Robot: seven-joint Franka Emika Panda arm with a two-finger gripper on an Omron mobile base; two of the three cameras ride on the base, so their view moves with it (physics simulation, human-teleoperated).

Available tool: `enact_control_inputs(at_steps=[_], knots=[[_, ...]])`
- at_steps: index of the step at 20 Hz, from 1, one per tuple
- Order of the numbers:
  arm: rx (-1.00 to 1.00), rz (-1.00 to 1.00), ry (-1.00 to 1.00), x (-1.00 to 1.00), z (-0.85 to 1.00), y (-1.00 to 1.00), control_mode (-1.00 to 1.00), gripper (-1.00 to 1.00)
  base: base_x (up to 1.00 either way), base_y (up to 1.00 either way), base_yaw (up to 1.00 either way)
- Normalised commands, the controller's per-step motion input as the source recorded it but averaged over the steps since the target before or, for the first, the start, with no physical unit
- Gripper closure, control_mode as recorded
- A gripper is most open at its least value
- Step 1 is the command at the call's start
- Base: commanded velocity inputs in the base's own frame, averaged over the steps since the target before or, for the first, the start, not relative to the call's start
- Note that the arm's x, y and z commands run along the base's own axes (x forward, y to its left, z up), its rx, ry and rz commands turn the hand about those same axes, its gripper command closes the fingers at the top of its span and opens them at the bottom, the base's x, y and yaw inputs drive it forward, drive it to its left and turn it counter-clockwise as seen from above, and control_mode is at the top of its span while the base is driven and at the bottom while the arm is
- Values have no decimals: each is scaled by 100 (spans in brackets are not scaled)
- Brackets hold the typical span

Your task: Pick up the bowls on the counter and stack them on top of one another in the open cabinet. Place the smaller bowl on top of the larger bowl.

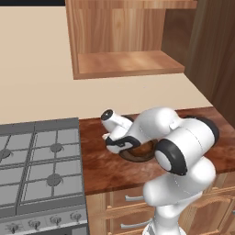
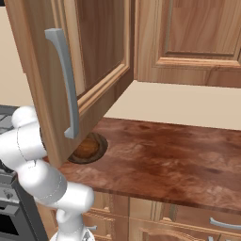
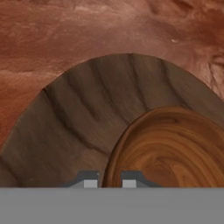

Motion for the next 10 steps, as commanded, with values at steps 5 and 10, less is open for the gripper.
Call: enact_control_inputs(at_steps=[5, 10], knots=[[-2, 0, -4, 0, -17, 0, -100, 100, 0, 0, 0], [0, 0, -3, 0, -12, 1, -100, -100, 0, 0, 0]])
